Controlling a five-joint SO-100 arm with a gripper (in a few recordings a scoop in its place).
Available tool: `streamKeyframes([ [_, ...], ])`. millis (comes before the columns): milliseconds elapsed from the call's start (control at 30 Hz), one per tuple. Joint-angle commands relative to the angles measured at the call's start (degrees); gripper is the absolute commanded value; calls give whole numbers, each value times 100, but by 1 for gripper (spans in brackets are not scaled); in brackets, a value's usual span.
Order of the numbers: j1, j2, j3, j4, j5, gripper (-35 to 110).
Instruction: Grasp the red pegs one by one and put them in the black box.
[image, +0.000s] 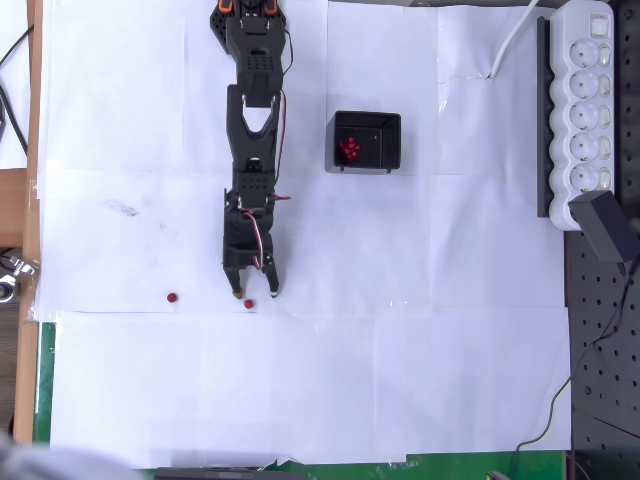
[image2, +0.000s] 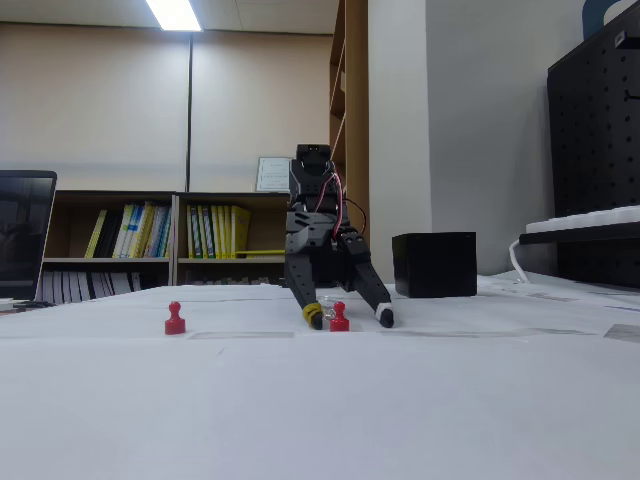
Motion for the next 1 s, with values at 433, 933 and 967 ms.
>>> streamKeyframes([
  [433,202,404,615,123,-114,22],
  [933,255,431,615,97,-9,0],
  [967,255,431,615,97,-9,0],
])
